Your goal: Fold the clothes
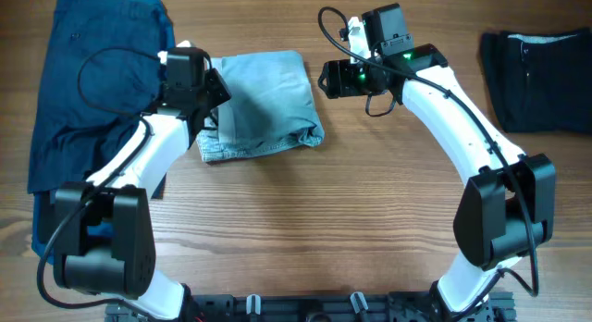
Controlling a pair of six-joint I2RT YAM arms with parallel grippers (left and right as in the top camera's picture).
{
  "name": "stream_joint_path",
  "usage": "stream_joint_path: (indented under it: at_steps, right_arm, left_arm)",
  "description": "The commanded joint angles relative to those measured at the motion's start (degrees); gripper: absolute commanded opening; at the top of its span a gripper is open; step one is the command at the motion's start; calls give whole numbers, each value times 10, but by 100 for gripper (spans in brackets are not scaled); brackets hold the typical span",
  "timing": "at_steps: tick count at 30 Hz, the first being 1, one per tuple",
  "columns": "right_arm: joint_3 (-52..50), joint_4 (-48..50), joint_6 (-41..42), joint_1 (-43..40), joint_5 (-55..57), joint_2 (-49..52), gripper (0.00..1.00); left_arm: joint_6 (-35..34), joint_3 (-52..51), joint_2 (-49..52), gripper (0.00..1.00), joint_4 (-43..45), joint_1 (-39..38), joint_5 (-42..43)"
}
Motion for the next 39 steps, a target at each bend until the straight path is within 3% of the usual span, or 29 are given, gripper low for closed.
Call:
stream_joint_path:
  at_steps: [1, 9, 11, 14, 18, 20, 23, 31, 34, 39]
  right_arm:
    - [12, 1, -1, 2, -5, -16, 81]
    - [12, 3, -1, 2, -5, -16, 84]
    - [12, 5, -1, 2, -5, -16, 84]
    - [12, 6, -1, 2, -5, -16, 84]
    - [11, 5, -1, 2, -5, -16, 84]
    - [11, 5, -1, 2, -5, -16, 84]
    - [11, 4, -1, 2, -5, -16, 84]
    - [11, 1, -1, 2, -5, -16, 84]
    - [11, 2, -1, 2, -5, -16, 84]
    - [11, 1, -1, 2, -5, -16, 84]
  left_arm:
    - [9, 6, 1, 100, -17, -1, -25]
    - [9, 12, -49, 99, -141, -1, 63]
    - [9, 12, -49, 95, -150, -1, 87]
    - [9, 12, -49, 83, -160, -1, 106]
    - [9, 12, -48, 51, -167, -1, 107]
    - [9, 11, -45, 41, -171, -1, 107]
    - [9, 9, -33, 34, -176, -1, 106]
    - [9, 5, -15, 32, -183, -1, 104]
    - [9, 5, -15, 4, -194, -1, 105]
    - [12, 7, -40, 4, -218, 0, 104]
